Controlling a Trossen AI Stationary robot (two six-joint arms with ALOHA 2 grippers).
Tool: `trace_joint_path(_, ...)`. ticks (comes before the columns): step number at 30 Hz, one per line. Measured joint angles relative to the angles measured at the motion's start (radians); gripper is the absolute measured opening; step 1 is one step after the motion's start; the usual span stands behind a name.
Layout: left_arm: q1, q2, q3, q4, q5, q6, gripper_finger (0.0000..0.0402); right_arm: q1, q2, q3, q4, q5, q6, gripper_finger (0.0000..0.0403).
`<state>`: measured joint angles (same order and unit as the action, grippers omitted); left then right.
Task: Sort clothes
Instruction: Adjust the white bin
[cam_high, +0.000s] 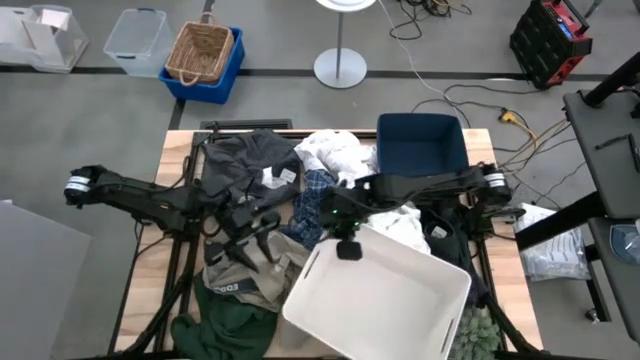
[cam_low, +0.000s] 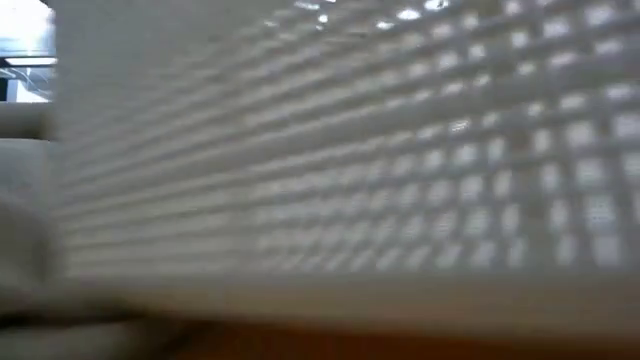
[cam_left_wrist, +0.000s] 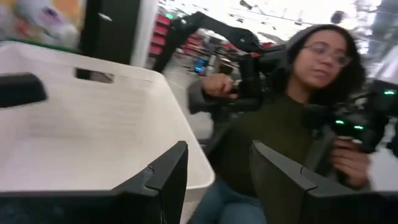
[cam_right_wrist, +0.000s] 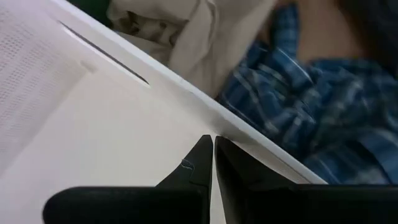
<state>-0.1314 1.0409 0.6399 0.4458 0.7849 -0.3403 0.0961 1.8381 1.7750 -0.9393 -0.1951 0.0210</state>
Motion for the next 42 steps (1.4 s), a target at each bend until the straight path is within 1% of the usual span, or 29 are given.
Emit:
trace_joint_path(4,-0.052,-0.017,0.002,0.004,0.002,-0.001,0.0153,0.034,0.060,0.084,-0.008,-0.011,-0.038,0.0013)
trace_joint_path(7,-0.074,-0.037,0.002,0.005,0.002,-0.001,0.0153,0.054,0.098,0.149,-0.067,-0.010,-0.039,0.0013)
trace_joint_path(10,-0.082,-0.054,0.002,0.006,0.002,0.009,0.0153,0.061,0.114,0.205,-0.138,0.052,0.008,0.0013)
trace_joint_path(15,-0.082,-0.058,0.001,0.005,0.001,0.037,0.0153,0.059,0.026,0.250,-0.158,0.066,0.037,0.0013)
trace_joint_path(19,-0.082,-0.045,0.001,0.002,0.001,0.036,0.0153,0.077,-0.058,0.245,-0.236,0.068,0.080,0.0013)
trace_joint_path(22,-0.081,-0.037,0.000,0.001,0.000,0.030,0.0153,0.115,-0.120,0.223,-0.338,0.059,0.161,0.0013)
trace_joint_path(25,-0.081,-0.036,-0.001,0.004,0.000,0.021,0.0153,0.186,-0.163,0.177,-0.427,0.058,0.273,0.0013)
trace_joint_path(28,-0.081,-0.037,-0.001,0.001,0.000,0.021,0.0153,0.283,-0.184,0.111,-0.418,0.037,0.383,0.0013)
trace_joint_path(33,-0.080,-0.038,-0.001,0.003,0.000,0.043,0.0153,0.450,-0.224,0.008,-0.433,0.032,0.569,0.0013)
trace_joint_path(35,-0.080,-0.039,-0.001,0.007,0.000,0.055,0.0153,0.499,-0.230,-0.033,-0.436,0.050,0.665,0.0013)
trace_joint_path(38,-0.076,-0.039,-0.001,0.018,0.000,0.074,0.0153,0.543,-0.255,-0.074,-0.454,0.104,0.792,0.0013)
trace_joint_path(42,-0.075,-0.039,0.008,0.017,0.000,0.093,0.0153,0.574,-0.291,-0.123,-0.566,0.168,0.910,0.0013)
